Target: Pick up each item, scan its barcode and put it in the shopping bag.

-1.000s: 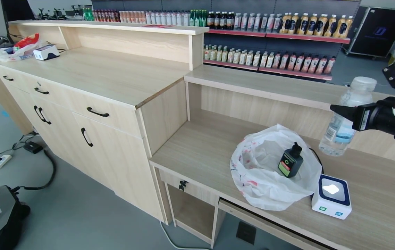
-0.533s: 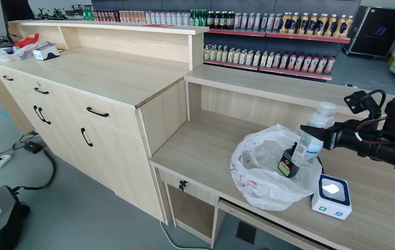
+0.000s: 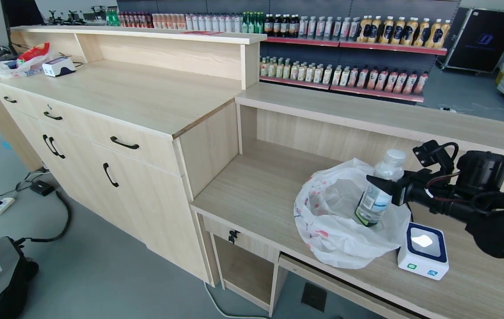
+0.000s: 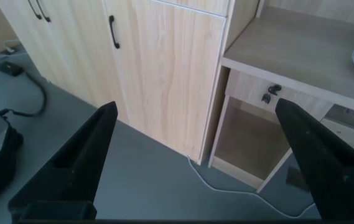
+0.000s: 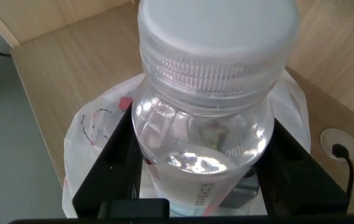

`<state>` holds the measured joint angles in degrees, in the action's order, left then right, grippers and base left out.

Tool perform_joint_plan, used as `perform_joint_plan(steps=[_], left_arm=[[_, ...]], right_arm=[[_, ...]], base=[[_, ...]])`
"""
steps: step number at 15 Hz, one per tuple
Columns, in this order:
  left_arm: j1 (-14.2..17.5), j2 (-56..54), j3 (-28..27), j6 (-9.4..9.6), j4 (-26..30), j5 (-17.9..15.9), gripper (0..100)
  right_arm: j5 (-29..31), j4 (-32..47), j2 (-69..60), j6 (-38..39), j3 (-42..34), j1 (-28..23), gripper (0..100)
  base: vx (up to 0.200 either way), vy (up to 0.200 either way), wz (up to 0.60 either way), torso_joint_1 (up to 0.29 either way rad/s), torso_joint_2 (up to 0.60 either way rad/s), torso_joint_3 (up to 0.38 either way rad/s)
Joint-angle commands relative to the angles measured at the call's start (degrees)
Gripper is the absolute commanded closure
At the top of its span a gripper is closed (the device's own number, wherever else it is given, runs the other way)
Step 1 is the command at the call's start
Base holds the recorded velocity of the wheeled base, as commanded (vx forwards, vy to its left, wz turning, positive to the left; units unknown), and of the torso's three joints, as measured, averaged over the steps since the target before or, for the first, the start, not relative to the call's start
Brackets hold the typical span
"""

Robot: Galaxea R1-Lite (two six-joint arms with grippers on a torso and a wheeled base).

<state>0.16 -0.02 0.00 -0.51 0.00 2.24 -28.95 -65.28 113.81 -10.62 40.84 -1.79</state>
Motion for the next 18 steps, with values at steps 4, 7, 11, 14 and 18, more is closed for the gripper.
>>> perform_joint_plan(steps=[4,7,11,14,18], left_arm=[[0.0,0.0,0.0,-0.02,0.0,0.0,0],[0.0,0.0,0.0,-0.02,0.0,0.0,0],[0.0,0.0,0.0,-0.02,0.0,0.0,0],[0.0,0.0,0.0,-0.02,0.0,0.0,0],[0.0,0.0,0.0,-0.02,0.0,0.0,0]], right_arm=[[-0.9,-5.9,7.5,0.0,0.2,0.2,100],[-0.9,-7.6,9.5,0.1,0.6,0.5,100],[-0.9,-12.9,13.3,0.2,1.3,1.6,100],[-0.9,-13.8,14.9,0.3,1.3,2.0,100],[-1.2,-14.3,16.4,0.3,2.6,2.1,100]], base=[[0.000,0.000,0.00,0.000,0.00,0.000],[0.000,0.000,0.00,0.000,0.00,0.000],[0.000,0.000,0.00,0.000,0.00,0.000],[0.000,0.000,0.00,0.000,0.00,0.000],[0.000,0.000,0.00,0.000,0.00,0.000]])
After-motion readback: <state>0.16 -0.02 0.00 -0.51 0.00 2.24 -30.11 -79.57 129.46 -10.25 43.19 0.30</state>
